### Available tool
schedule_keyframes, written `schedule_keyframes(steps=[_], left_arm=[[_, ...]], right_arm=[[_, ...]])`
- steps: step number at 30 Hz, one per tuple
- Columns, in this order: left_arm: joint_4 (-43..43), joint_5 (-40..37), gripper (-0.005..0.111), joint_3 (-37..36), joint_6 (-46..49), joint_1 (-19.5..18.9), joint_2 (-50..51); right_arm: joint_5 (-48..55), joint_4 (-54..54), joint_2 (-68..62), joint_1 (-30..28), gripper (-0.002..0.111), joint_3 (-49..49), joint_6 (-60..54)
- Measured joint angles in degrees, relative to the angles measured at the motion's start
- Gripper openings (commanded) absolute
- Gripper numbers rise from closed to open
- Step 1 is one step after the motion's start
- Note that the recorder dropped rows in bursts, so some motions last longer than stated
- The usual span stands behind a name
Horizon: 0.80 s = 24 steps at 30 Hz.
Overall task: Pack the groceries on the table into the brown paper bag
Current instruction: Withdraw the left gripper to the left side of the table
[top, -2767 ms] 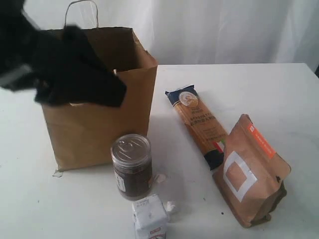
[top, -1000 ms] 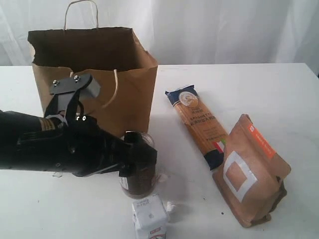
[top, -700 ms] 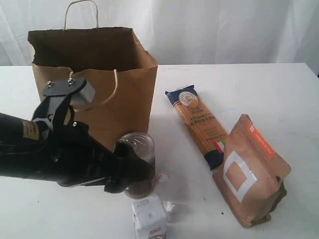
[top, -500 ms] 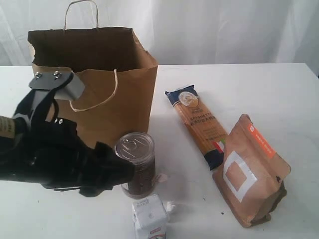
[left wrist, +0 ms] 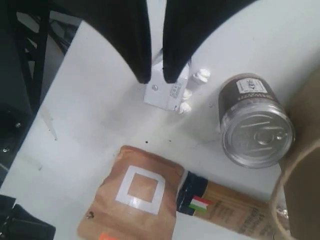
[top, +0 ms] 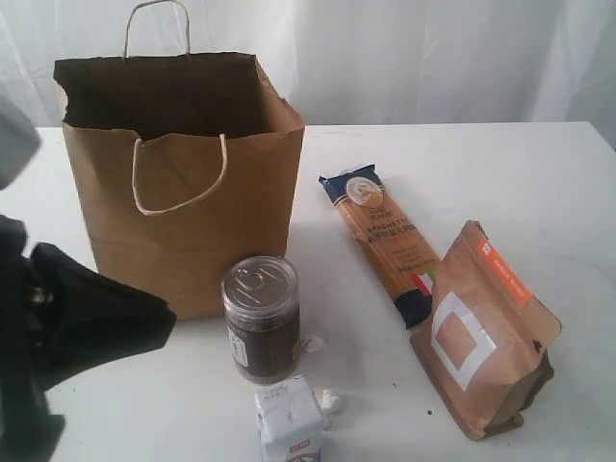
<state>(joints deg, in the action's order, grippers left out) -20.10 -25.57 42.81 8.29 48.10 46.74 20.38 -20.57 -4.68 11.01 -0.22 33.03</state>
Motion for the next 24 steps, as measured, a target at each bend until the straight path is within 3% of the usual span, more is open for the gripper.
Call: schedule_keyframes(steps=[12, 19, 24], left_arm=[[1.34, -3.84, 0.015, 0.00, 0.35, 0.00, -9.34], [1.71, -0.02, 0.014, 0.00, 0.46, 0.00, -11.06], [3.09, 0.62, 0.000, 0.00, 0.49, 0.00, -13.19]], right_arm=[[0.00, 0.00, 0.00, 0.00, 0.000, 0.00, 0.00], [0.00, 0.00, 0.00, 0.00, 0.000, 0.00, 0.00], [0.00, 0.00, 0.00, 0.00, 0.000, 0.00, 0.00]])
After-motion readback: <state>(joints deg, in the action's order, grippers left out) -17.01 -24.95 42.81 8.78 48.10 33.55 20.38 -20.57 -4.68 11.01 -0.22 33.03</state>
